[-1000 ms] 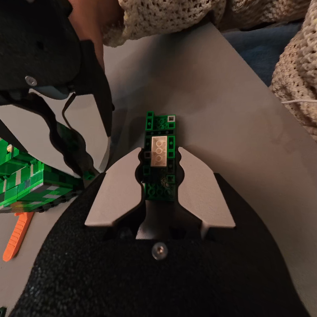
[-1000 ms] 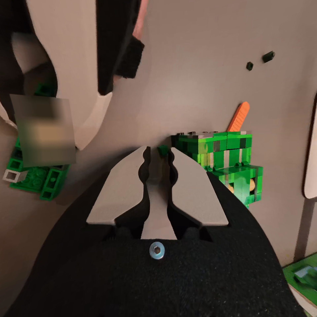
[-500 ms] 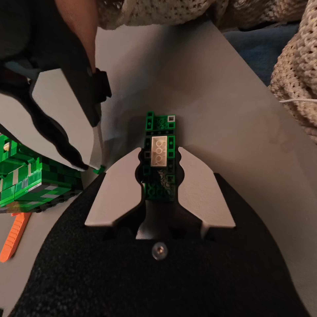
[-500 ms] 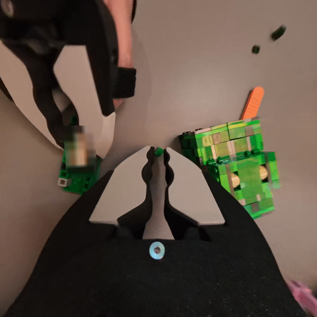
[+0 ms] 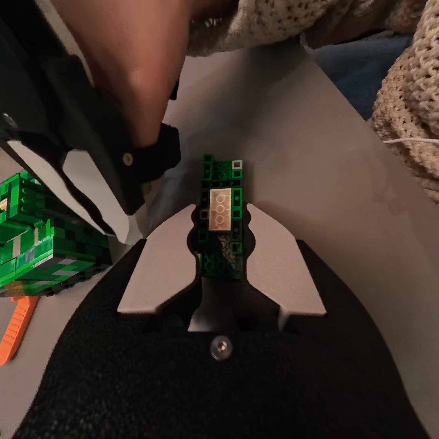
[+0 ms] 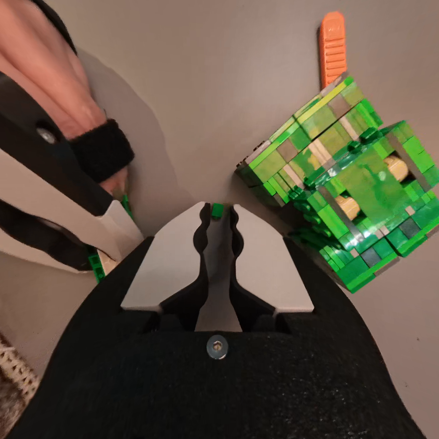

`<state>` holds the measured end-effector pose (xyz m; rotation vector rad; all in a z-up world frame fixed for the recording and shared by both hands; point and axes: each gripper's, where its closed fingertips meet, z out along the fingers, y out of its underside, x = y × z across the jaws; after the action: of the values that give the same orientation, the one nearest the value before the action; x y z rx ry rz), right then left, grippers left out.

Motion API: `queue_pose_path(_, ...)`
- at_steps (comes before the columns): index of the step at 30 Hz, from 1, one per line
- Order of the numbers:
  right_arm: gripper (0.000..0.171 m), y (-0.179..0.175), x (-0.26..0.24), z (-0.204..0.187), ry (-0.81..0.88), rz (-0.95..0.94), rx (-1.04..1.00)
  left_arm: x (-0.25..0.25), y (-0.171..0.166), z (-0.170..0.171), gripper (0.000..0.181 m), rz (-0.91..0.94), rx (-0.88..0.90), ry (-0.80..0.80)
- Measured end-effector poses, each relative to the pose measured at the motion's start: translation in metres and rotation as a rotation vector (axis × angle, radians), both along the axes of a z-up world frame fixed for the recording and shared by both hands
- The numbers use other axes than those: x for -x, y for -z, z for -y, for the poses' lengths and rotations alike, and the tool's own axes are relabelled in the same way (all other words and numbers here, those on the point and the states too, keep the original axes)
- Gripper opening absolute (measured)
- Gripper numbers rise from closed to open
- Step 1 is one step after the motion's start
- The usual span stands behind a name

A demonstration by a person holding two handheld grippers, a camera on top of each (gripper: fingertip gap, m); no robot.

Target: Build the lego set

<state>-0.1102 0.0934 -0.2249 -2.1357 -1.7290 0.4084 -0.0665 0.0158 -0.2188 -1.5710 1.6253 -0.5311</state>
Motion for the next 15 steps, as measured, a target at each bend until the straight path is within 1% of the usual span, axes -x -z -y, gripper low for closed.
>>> queue_pose_path(2, 0.013, 0.000, 0.003, 0.000, 0.001, -0.022, 0.006, 0.000, 0.000, 0.000, 0.034, 0.000, 0.002, 0.001)
queue_pose_path(3, 0.008, 0.000, 0.003, -0.002, 0.000, -0.017, -0.002, 0.000, 0.000, 0.000, 0.034, 0.000, 0.001, 0.001)
queue_pose_path(7, 0.008, -0.001, 0.000, -0.002, -0.032, -0.051, 0.005, 0.001, -0.001, 0.000, 0.034, -0.001, 0.005, -0.006)
queue_pose_path(11, 0.008, -0.020, -0.010, 0.002, -0.119, -0.280, 0.036, 0.002, 0.000, -0.002, 0.034, -0.003, 0.022, -0.030)
queue_pose_path(13, 0.008, -0.033, -0.018, 0.006, -0.180, -0.437, 0.040, 0.002, -0.001, -0.005, 0.034, -0.003, 0.025, -0.052)
queue_pose_path(15, 0.008, -0.047, -0.026, 0.019, -0.264, -0.604, 0.069, 0.004, -0.001, -0.009, 0.034, -0.002, 0.018, -0.085)
